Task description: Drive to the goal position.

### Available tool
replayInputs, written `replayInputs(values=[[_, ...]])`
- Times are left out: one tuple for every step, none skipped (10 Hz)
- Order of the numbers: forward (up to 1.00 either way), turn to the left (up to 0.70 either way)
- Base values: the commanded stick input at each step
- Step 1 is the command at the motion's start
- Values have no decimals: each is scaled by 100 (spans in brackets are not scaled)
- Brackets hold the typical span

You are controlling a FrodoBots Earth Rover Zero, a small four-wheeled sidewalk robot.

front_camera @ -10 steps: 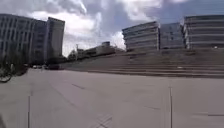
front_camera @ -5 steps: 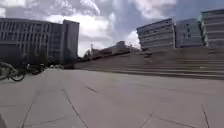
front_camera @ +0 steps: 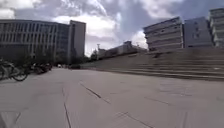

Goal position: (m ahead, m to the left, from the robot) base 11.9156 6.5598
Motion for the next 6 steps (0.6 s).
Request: replayInputs(values=[[100, 0], [100, 0], [100, 0], [100, 0], [100, 0], [100, 0]])
